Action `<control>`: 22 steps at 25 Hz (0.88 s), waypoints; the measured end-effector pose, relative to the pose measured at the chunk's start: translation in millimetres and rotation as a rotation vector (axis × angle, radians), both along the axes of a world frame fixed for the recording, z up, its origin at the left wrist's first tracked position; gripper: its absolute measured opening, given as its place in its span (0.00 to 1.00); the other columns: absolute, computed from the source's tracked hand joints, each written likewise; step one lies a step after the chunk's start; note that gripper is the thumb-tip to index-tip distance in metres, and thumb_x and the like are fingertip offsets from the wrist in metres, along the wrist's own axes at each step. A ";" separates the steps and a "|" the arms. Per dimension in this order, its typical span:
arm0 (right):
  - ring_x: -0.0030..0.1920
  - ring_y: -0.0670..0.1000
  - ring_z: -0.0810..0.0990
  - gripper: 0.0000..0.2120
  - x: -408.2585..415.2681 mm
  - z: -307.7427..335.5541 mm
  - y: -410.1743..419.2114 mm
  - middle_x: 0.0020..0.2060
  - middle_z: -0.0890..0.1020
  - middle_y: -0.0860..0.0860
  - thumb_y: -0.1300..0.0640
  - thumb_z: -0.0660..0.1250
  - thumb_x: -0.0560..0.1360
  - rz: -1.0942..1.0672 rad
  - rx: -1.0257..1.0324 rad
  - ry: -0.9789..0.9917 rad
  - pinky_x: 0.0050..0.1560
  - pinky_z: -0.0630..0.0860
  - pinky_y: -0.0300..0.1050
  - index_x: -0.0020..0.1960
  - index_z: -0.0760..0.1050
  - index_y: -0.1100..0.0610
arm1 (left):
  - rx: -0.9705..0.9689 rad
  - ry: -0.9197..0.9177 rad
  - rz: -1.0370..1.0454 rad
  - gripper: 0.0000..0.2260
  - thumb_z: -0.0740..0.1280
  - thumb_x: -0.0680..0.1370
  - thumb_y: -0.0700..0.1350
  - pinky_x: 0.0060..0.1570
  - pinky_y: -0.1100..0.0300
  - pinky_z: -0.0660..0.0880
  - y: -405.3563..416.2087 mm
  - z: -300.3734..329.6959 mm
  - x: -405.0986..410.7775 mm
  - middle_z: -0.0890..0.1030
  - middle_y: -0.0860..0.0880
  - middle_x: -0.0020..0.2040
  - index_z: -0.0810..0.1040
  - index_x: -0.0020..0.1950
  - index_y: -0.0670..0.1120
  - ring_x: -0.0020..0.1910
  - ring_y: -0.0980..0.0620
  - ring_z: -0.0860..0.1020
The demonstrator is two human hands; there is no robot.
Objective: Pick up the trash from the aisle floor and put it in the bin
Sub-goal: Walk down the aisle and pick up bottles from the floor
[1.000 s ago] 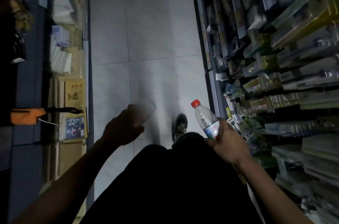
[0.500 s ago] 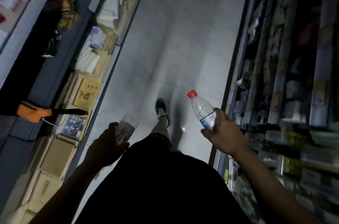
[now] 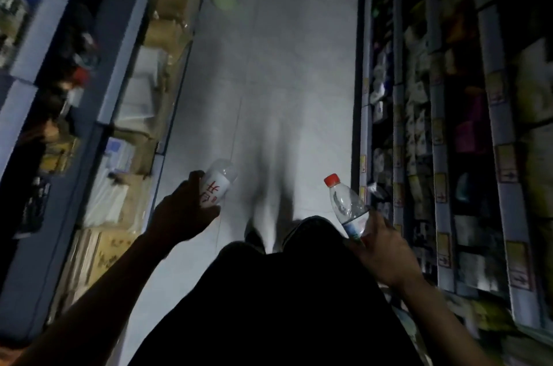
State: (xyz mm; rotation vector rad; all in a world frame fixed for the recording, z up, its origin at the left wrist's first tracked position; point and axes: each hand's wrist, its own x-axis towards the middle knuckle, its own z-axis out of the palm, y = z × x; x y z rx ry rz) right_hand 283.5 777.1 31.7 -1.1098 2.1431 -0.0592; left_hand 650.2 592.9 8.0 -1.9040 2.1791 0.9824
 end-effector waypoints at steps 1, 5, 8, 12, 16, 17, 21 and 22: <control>0.56 0.63 0.82 0.37 -8.1 -1.8 -19.8 0.59 0.81 0.57 0.36 0.73 0.70 -0.032 -0.002 -0.010 0.51 0.79 0.56 0.70 0.61 0.48 | -0.011 0.013 -0.025 0.37 0.74 0.70 0.60 0.44 0.50 0.75 -32.4 0.4 -13.9 0.79 0.47 0.61 0.61 0.73 0.53 0.52 0.42 0.82; 0.57 0.64 0.82 0.42 -41.8 -17.1 -102.7 0.60 0.82 0.59 0.38 0.73 0.70 -0.057 0.035 -0.009 0.52 0.77 0.54 0.76 0.57 0.49 | -0.012 0.021 -0.095 0.36 0.75 0.72 0.58 0.43 0.55 0.72 -135.9 1.1 -64.1 0.78 0.47 0.60 0.61 0.74 0.51 0.50 0.46 0.80; 0.57 0.64 0.82 0.45 -78.4 -30.0 -185.2 0.60 0.81 0.59 0.34 0.73 0.68 -0.078 0.031 -0.047 0.54 0.78 0.56 0.75 0.57 0.50 | -0.001 -0.004 -0.089 0.35 0.74 0.72 0.58 0.43 0.54 0.72 -203.1 -0.7 -95.4 0.79 0.48 0.57 0.62 0.73 0.52 0.46 0.48 0.78; 0.58 0.60 0.81 0.40 -118.6 -35.0 -304.1 0.60 0.80 0.54 0.32 0.71 0.69 -0.014 -0.001 -0.096 0.52 0.77 0.53 0.72 0.64 0.52 | 0.103 -0.040 0.001 0.35 0.75 0.71 0.60 0.45 0.53 0.72 -268.6 -3.0 -111.0 0.81 0.47 0.57 0.63 0.72 0.53 0.51 0.43 0.81; 0.58 0.57 0.79 0.37 -139.1 -32.4 -436.7 0.59 0.77 0.49 0.35 0.71 0.65 0.151 -0.026 -0.069 0.54 0.78 0.54 0.69 0.65 0.47 | 0.223 -0.022 0.165 0.35 0.75 0.71 0.61 0.47 0.51 0.74 -325.8 -4.2 -101.2 0.78 0.52 0.53 0.61 0.71 0.55 0.52 0.43 0.81; 0.56 0.57 0.80 0.35 -140.2 -30.8 -470.2 0.57 0.77 0.48 0.35 0.70 0.64 0.173 -0.021 -0.070 0.53 0.79 0.55 0.66 0.65 0.46 | 0.223 -0.022 0.217 0.36 0.75 0.71 0.62 0.48 0.50 0.74 -338.6 -6.1 -96.3 0.78 0.52 0.54 0.61 0.72 0.55 0.53 0.43 0.81; 0.53 0.56 0.80 0.36 -135.8 -26.8 -605.9 0.55 0.78 0.48 0.33 0.68 0.61 0.270 -0.062 -0.076 0.52 0.80 0.57 0.65 0.65 0.45 | 0.200 -0.057 0.369 0.38 0.78 0.70 0.58 0.52 0.46 0.76 -405.3 -19.2 -84.9 0.80 0.45 0.60 0.62 0.73 0.51 0.55 0.38 0.81; 0.53 0.57 0.80 0.36 -133.7 -27.1 -636.1 0.55 0.78 0.48 0.33 0.68 0.61 0.290 -0.075 -0.073 0.52 0.79 0.57 0.65 0.65 0.45 | 0.192 -0.057 0.389 0.38 0.78 0.70 0.56 0.51 0.46 0.76 -427.7 -23.4 -82.7 0.80 0.43 0.60 0.63 0.72 0.50 0.55 0.38 0.81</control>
